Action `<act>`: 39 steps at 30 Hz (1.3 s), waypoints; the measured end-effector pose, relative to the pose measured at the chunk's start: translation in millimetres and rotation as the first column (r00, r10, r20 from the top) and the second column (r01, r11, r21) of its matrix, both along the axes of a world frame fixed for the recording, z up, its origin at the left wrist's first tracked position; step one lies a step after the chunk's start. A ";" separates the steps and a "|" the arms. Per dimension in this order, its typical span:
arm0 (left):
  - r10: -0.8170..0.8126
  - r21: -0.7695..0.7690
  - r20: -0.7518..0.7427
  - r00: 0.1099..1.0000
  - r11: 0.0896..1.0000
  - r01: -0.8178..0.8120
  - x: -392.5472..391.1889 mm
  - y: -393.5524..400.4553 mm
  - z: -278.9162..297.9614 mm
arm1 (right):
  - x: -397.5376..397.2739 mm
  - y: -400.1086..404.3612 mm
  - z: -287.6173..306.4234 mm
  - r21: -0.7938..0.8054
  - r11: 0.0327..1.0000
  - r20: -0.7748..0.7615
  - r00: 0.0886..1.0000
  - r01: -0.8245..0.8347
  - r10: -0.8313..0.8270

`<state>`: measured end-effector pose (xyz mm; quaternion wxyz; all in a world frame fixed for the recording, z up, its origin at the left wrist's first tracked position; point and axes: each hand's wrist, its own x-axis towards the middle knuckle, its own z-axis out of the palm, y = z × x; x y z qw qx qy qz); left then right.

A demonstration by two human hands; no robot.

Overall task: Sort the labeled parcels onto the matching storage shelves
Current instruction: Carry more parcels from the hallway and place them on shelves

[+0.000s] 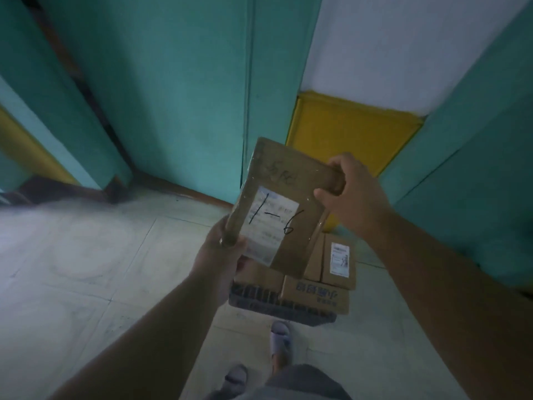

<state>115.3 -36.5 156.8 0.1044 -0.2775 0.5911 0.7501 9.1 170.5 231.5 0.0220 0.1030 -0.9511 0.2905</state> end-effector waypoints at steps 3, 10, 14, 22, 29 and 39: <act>-0.043 0.044 -0.005 0.999 0.998 0.043 19.5 2.3 5.2 | 34.6 9.2 9.5 -0.019 0.993 -0.017 0.993 0.114 -0.114; -0.190 0.076 -0.178 0.966 0.976 0.206 41.5 49.4 51.9 | 94.2 56.0 88.6 -0.187 0.952 -0.156 0.949 0.243 -0.273; -0.255 0.011 -0.361 0.897 0.961 0.278 28.4 105.4 100.9 | 124.2 103.7 151.2 -0.256 0.926 -0.354 0.865 0.278 -0.357; -0.466 -0.101 -0.587 0.662 0.853 0.511 41.5 306.4 176.6 | 207.1 273.3 235.4 -0.359 0.834 -0.438 0.713 0.420 -0.548; -0.537 -0.271 -0.685 0.491 0.815 0.512 86.2 504.1 212.3 | 302.3 439.7 278.5 -0.470 0.742 -0.421 0.618 0.477 -0.664; -0.586 -0.216 -0.737 0.338 0.677 0.703 111.6 703.9 219.1 | 346.7 616.8 277.7 -0.507 0.681 -0.418 0.540 0.528 -0.730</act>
